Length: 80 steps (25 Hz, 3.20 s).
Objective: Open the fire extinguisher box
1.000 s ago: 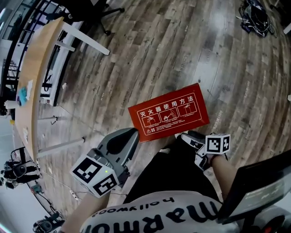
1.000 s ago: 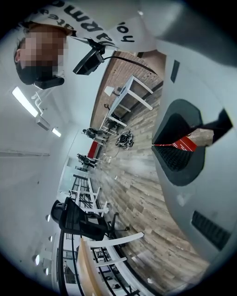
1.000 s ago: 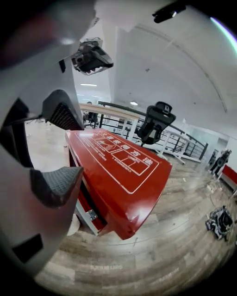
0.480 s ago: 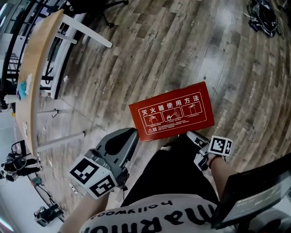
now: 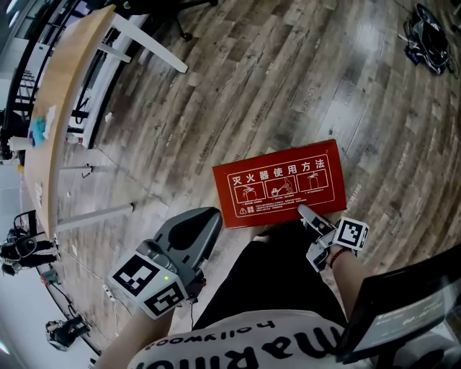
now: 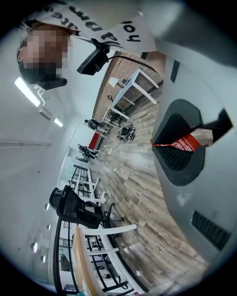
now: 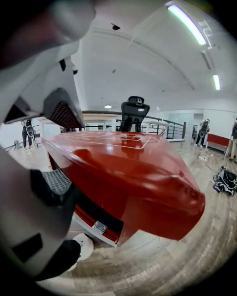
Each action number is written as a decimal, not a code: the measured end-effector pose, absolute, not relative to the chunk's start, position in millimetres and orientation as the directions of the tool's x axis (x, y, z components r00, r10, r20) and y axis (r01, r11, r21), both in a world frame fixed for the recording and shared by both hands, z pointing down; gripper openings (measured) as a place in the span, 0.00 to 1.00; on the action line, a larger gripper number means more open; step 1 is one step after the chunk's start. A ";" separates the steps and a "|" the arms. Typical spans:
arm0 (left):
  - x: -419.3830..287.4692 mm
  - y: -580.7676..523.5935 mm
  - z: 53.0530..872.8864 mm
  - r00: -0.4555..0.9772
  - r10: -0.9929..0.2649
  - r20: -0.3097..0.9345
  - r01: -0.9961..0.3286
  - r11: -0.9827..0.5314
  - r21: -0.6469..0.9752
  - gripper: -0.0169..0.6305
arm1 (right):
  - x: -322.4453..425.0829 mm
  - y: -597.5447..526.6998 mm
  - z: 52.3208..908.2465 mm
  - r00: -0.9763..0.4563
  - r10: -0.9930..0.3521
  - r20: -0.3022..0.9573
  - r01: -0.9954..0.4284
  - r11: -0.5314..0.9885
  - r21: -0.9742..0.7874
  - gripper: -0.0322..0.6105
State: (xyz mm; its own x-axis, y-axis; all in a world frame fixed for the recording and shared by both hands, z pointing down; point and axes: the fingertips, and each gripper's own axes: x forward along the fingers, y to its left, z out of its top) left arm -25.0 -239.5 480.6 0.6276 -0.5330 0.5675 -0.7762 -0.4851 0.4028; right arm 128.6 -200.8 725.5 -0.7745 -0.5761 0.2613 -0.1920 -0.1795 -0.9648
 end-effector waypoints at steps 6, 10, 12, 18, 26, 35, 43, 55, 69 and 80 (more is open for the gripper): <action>-28.3 -244.3 462.8 0.645 -0.563 0.517 -0.764 -0.493 0.416 0.05 | 123.0 -197.7 675.3 -0.800 -0.574 0.175 -0.132 -0.116 -0.984 0.44; -28.7 -243.4 450.4 0.654 -0.584 0.480 -0.756 -0.509 0.412 0.05 | 122.4 -199.8 640.6 -0.802 -0.584 0.125 -0.128 -0.036 -0.991 0.33; -29.1 -249.1 440.9 0.655 -0.598 0.462 -0.755 -0.509 0.412 0.05 | 122.7 -214.1 620.4 -0.802 -0.587 0.110 -0.143 0.010 -0.990 0.24; -31.6 -259.6 409.8 0.646 -0.640 0.416 -0.762 -0.509 0.402 0.05 | 122.0 -258.5 573.1 -0.799 -0.598 0.069 -0.135 0.067 -0.989 0.17; -59.5 -269.5 386.8 0.580 -0.717 0.386 -0.810 -0.454 0.372 0.05 | 116.6 -314.1 549.2 -0.758 -0.651 0.040 -0.093 0.047 -0.995 0.16; -75.3 -281.0 386.4 0.526 -0.756 0.388 -0.842 -0.398 0.365 0.05 | 109.1 -357.3 546.1 -0.753 -0.656 0.061 -0.081 0.001 -0.997 0.16; -95.5 -309.4 386.0 0.460 -0.806 0.372 -0.873 -0.333 0.357 0.05 | 104.0 -380.8 549.7 -0.729 -0.675 0.114 -0.048 -0.116 -0.992 0.16; -118.1 -362.2 392.9 0.498 -0.803 0.326 -0.839 -0.353 0.413 0.05 | 100.9 -408.6 561.2 -0.645 -0.740 0.189 -0.030 -0.223 -0.974 0.15; -159.2 -453.5 428.8 0.652 -0.678 0.339 -0.742 -0.479 0.469 0.05 | 98.6 -451.8 582.2 -0.488 -0.796 0.357 -0.091 -0.361 -0.928 0.15; -211.2 -489.6 465.6 0.653 -0.650 0.389 -0.741 -0.443 0.504 0.05 | 89.5 -491.6 607.3 -0.394 -0.804 0.447 -0.165 -0.416 -0.894 0.13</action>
